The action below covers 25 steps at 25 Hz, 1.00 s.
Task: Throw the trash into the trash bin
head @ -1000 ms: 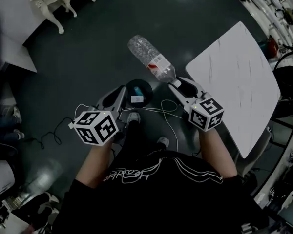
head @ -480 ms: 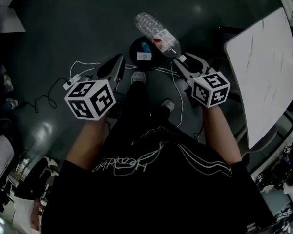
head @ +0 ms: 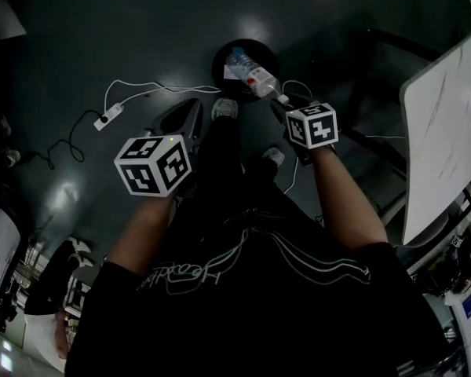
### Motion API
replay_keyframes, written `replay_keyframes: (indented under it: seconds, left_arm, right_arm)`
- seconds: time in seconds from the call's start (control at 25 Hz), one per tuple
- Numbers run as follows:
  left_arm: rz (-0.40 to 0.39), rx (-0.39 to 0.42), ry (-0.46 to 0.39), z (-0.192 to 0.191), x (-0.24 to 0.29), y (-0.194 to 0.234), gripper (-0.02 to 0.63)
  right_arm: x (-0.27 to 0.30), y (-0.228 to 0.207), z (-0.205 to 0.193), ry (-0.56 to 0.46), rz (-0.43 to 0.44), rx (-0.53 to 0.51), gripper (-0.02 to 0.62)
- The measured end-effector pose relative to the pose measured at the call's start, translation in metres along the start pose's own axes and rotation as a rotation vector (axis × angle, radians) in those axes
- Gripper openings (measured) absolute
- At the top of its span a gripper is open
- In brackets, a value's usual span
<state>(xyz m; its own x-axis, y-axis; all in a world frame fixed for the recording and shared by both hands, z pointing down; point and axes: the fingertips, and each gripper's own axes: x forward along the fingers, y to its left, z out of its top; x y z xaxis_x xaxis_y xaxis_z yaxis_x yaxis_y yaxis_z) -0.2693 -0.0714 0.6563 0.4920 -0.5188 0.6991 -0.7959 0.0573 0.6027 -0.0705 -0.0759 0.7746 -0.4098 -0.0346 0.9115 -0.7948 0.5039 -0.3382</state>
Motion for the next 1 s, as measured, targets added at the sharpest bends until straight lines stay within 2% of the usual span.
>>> replay_keyframes:
  seconds: [0.16, 0.32, 0.44, 0.6, 0.68, 0.84, 1.0]
  left_arm:
    - [0.023, -0.007, 0.037, -0.012, 0.009, 0.024, 0.005]
    - [0.102, 0.021, 0.083, -0.024, 0.014, 0.062, 0.005]
    - [0.147, -0.023, 0.125, -0.047, 0.016, 0.087, 0.005]
    - [0.166, -0.051, 0.170, -0.064, 0.020, 0.102, 0.005]
    - [0.177, -0.066, 0.188, -0.068, 0.016, 0.107, 0.005]
    - [0.172, -0.081, 0.187, -0.068, 0.020, 0.106, 0.005]
    - [0.169, -0.078, 0.181, -0.061, 0.026, 0.107, 0.005]
  right_arm:
    - [0.042, -0.008, -0.008, 0.088, -0.029, 0.003, 0.175]
    - [0.076, -0.019, -0.017, 0.206, -0.089, -0.042, 0.175]
    - [0.095, -0.025, -0.024, 0.268, -0.128, -0.062, 0.175]
    - [0.106, -0.034, -0.012, 0.288, -0.155, -0.039, 0.175]
    - [0.113, -0.029, -0.006, 0.285, -0.141, -0.048, 0.175]
    - [0.127, -0.029, 0.007, 0.275, -0.126, -0.090, 0.175]
    - [0.136, -0.028, 0.023, 0.245, -0.122, -0.064, 0.175]
